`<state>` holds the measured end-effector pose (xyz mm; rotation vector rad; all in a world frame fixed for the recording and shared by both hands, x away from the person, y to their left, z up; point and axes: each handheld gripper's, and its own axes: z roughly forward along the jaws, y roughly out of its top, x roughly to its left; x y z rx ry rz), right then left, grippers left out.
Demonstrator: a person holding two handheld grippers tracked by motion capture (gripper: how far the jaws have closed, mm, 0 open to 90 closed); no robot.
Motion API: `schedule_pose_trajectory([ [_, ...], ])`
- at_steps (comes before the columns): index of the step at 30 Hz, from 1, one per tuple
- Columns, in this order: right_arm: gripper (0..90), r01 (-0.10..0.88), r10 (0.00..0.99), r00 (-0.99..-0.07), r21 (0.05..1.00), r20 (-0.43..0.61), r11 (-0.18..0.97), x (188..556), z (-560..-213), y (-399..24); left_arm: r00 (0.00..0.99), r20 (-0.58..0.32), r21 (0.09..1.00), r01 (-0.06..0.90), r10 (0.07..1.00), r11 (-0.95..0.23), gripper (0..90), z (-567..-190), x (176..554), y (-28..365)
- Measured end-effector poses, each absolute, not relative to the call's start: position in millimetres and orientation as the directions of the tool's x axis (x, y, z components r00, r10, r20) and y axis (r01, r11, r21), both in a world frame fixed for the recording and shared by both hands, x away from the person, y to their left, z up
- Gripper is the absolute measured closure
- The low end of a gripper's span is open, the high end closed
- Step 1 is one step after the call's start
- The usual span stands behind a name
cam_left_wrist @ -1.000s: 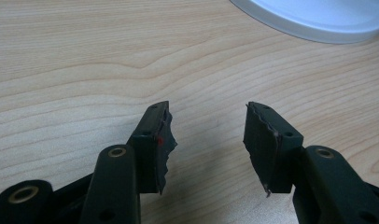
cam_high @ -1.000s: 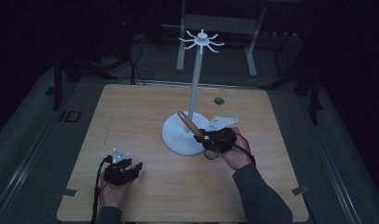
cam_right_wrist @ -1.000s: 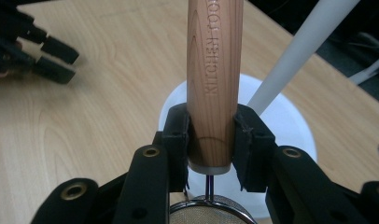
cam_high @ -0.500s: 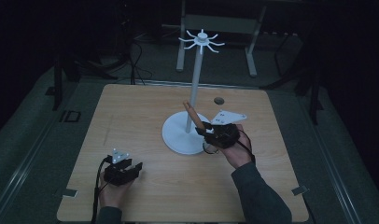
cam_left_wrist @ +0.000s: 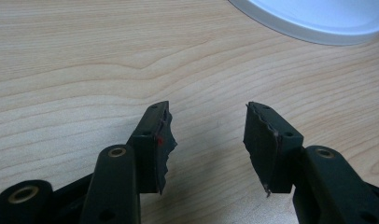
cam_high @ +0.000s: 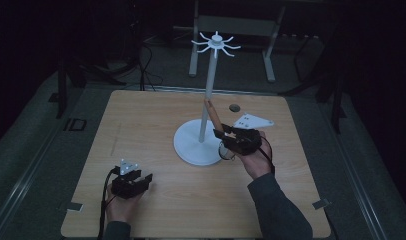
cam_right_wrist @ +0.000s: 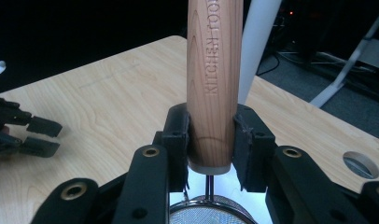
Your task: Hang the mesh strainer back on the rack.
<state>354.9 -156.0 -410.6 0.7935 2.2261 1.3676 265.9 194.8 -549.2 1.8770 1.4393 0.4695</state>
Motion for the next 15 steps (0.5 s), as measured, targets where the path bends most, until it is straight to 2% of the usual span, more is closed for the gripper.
schedule_pose_trajectory([
  [15,68.8,0.247,0.677,-0.736,0.924,-0.017,0.291,356.6,-396.1,-159.7,0.313,-0.132,0.722,0.68,0.941,-0.125,51.2,-549.5,266.1,194.2],
])
